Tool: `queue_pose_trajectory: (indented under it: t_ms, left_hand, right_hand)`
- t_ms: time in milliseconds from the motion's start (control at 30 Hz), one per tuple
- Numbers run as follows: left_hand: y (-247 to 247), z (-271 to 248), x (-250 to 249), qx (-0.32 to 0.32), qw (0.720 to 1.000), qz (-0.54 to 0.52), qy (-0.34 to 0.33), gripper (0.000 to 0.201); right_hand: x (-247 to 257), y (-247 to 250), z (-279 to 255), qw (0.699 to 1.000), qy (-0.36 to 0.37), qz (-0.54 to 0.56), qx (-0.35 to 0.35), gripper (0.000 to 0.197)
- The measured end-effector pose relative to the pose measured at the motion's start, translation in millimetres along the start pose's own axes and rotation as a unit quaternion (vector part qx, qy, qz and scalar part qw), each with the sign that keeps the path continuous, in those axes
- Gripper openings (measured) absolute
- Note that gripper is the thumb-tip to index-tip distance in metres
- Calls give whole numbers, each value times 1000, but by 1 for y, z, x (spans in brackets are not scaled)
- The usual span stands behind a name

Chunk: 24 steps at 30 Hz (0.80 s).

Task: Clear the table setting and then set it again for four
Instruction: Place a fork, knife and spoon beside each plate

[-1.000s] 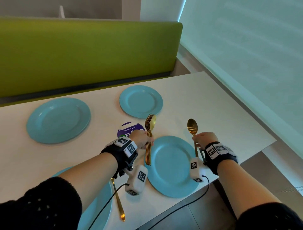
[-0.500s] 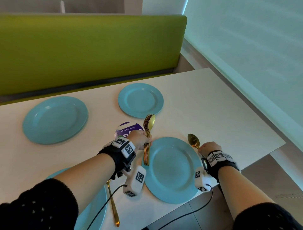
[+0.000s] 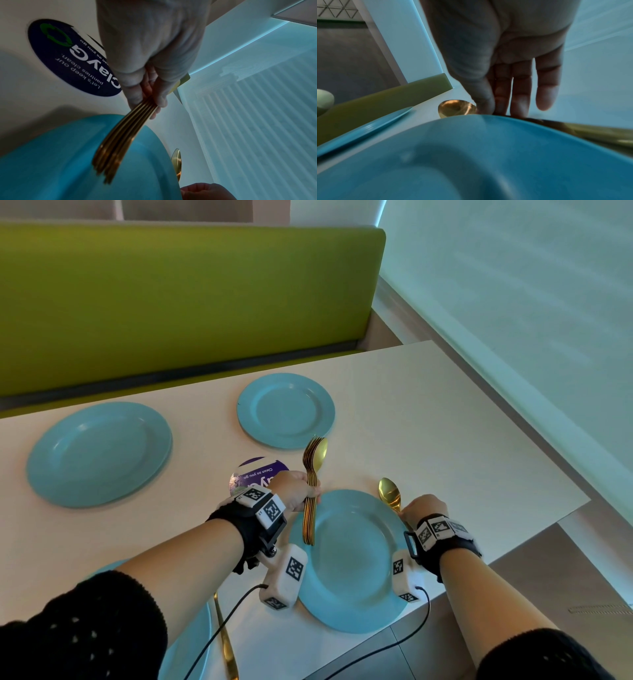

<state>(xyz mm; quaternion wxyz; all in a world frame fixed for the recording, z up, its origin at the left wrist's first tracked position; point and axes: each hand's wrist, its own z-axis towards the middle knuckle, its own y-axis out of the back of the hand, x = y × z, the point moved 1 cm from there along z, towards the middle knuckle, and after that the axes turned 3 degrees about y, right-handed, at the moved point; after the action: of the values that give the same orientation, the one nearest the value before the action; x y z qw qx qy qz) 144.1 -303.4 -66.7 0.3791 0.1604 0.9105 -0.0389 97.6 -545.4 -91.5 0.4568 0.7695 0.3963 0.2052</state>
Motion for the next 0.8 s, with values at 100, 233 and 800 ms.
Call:
queue_pose_trajectory:
  t_ms: [100, 233, 800]
  left_hand:
    - [-3, -2, -1, 4, 1000, 4, 2, 13]
    - [-4, -4, -1, 7, 1000, -4, 1, 15]
    - [13, -22, 7, 5, 1000, -14, 17, 13]
  right_hand:
    - [0, -1, 0, 1000, -4, 6, 4, 31]
    - [-2, -4, -1, 1000, -3, -7, 6, 30]
    - [14, 15, -19, 997, 37, 36, -59, 38]
